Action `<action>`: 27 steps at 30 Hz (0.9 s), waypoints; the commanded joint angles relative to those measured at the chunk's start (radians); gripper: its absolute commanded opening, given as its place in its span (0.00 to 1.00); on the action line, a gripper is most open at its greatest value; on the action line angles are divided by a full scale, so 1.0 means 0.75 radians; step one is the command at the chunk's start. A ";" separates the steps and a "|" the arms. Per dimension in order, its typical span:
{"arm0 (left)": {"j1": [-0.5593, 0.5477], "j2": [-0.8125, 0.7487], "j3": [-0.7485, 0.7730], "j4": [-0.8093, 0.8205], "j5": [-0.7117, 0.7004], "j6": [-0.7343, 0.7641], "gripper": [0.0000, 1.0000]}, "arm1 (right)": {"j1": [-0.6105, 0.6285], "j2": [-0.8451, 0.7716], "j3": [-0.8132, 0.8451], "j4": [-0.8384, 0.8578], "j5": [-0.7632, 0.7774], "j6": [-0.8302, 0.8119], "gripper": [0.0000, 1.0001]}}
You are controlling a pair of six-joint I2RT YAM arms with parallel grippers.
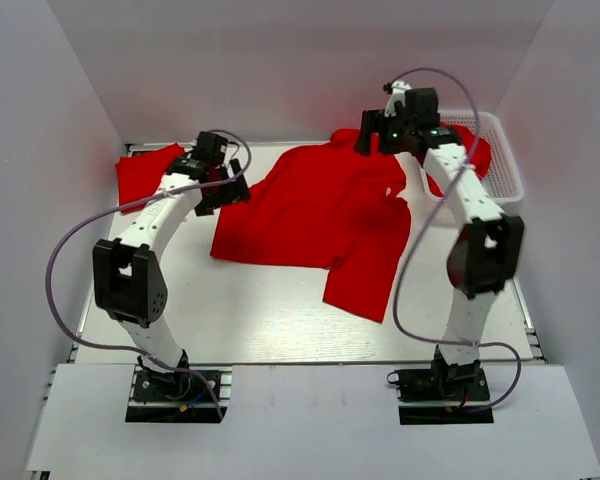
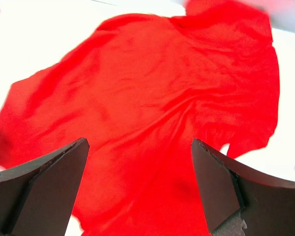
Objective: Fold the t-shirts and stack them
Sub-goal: Flatten out the tshirt
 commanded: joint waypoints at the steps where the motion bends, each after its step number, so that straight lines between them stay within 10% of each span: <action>1: 0.074 -0.102 -0.088 -0.100 -0.119 -0.036 1.00 | 0.040 -0.259 -0.217 -0.019 -0.023 -0.017 0.90; 11: 0.222 -0.169 -0.531 0.305 0.081 0.009 1.00 | 0.138 -0.840 -0.965 -0.077 0.208 0.104 0.90; 27: 0.222 -0.104 -0.764 0.501 0.063 0.077 0.90 | 0.130 -0.979 -1.169 -0.152 0.237 0.188 0.90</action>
